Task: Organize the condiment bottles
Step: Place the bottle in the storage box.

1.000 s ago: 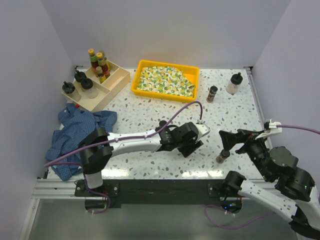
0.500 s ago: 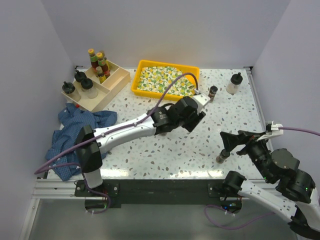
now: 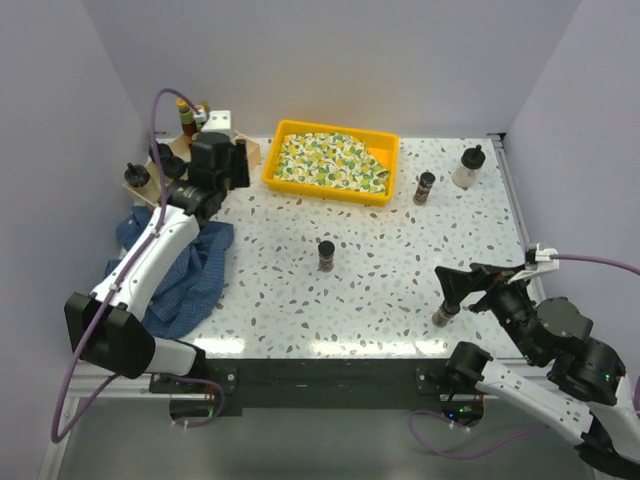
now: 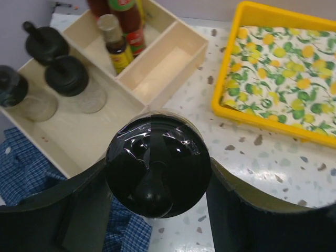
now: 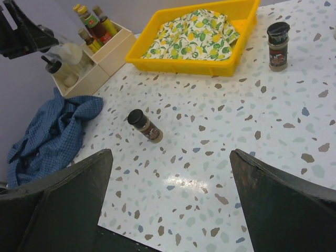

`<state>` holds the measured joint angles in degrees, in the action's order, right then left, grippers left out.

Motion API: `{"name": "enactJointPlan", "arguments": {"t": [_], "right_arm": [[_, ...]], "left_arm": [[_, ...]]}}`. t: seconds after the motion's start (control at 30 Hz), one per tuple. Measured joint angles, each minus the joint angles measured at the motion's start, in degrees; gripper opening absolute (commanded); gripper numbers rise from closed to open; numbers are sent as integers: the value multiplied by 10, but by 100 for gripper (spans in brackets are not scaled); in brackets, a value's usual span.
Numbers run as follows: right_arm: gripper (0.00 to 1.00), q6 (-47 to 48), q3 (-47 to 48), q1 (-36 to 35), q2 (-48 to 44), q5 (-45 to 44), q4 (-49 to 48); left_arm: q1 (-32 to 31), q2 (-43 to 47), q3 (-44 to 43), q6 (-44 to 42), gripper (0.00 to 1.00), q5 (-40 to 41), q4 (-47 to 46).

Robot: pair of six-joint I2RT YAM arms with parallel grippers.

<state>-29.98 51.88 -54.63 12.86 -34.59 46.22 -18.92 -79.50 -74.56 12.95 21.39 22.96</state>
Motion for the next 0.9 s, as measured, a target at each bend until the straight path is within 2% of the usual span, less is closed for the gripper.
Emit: {"name": "enactJointPlan", "arguments": {"t": [0.27,0.47,0.63,0.9], "right_arm": [[99,0,-12,0,-7,12,-7],[98,0,-12,0,-29,13,-7],[99,1,-1,0,-31,13,-6],[99,2,16,0,-31,11,-4]], "left_arm": [[150,15,68,39,0,-16,-47],[226,9,90,66,0,-10,-80],[260,-24,93,76,0,-3,-127],[281,-118,82,75,0,-8,-139]]}}
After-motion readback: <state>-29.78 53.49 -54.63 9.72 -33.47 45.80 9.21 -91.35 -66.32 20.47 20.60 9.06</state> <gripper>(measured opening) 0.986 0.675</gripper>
